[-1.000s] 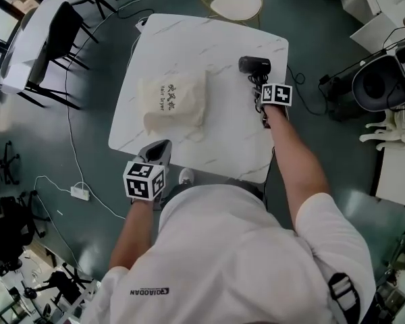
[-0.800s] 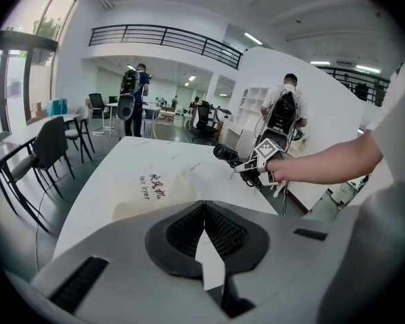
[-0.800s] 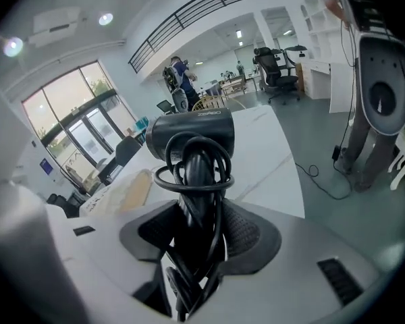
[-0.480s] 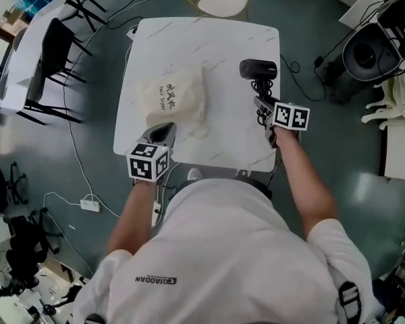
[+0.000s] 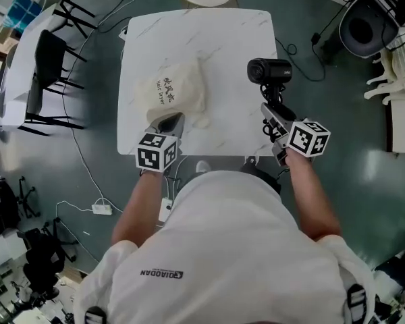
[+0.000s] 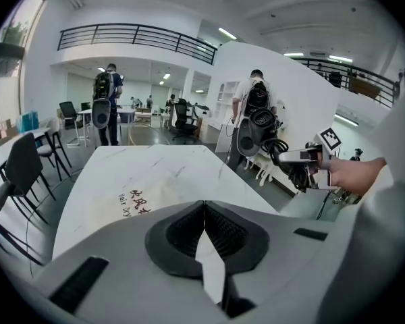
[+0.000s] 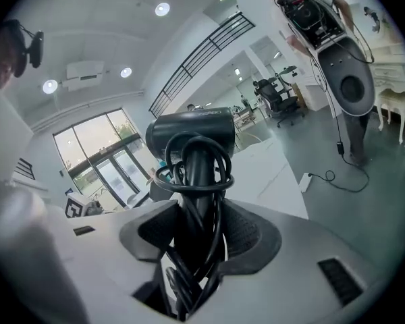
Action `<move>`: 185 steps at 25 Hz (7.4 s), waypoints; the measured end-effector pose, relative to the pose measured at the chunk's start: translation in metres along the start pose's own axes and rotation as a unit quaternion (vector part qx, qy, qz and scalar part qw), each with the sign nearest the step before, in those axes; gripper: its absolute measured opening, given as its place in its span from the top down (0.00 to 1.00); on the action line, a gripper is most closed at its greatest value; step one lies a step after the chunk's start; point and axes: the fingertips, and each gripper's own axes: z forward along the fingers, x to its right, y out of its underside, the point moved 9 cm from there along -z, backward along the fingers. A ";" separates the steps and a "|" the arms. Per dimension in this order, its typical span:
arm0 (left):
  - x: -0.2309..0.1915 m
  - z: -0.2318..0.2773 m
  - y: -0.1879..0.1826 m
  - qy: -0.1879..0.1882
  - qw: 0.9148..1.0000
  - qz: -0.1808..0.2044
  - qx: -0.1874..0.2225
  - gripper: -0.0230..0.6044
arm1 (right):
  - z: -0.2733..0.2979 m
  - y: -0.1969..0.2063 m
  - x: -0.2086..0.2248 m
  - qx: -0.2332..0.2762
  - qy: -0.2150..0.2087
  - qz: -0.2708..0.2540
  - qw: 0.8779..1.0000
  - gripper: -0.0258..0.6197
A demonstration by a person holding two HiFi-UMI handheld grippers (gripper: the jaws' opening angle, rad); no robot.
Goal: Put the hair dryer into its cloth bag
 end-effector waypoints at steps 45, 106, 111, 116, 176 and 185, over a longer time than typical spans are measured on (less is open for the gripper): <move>-0.018 0.239 0.013 -0.242 0.903 0.256 -0.247 0.46 | -0.087 0.016 0.025 0.071 0.023 0.010 0.997 0.62; -0.029 0.120 0.113 -0.281 0.841 0.370 -0.277 0.50 | 0.001 0.013 0.009 -0.028 -0.070 -0.010 0.997 0.62; -0.040 0.117 0.106 -0.309 0.830 0.353 -0.301 0.57 | -0.005 0.010 0.019 -0.027 -0.066 -0.004 0.997 0.62; -0.057 0.106 0.105 -0.319 0.838 0.314 -0.312 0.85 | -0.004 0.010 0.024 -0.029 -0.069 0.004 0.997 0.62; 0.057 0.081 -0.010 0.077 0.978 0.196 -0.004 0.88 | 0.158 0.118 -0.011 -0.326 -0.016 -0.291 0.899 0.62; 0.048 0.087 -0.012 0.085 0.988 0.131 -0.017 0.88 | 0.175 0.129 -0.002 -0.335 -0.023 -0.332 0.881 0.61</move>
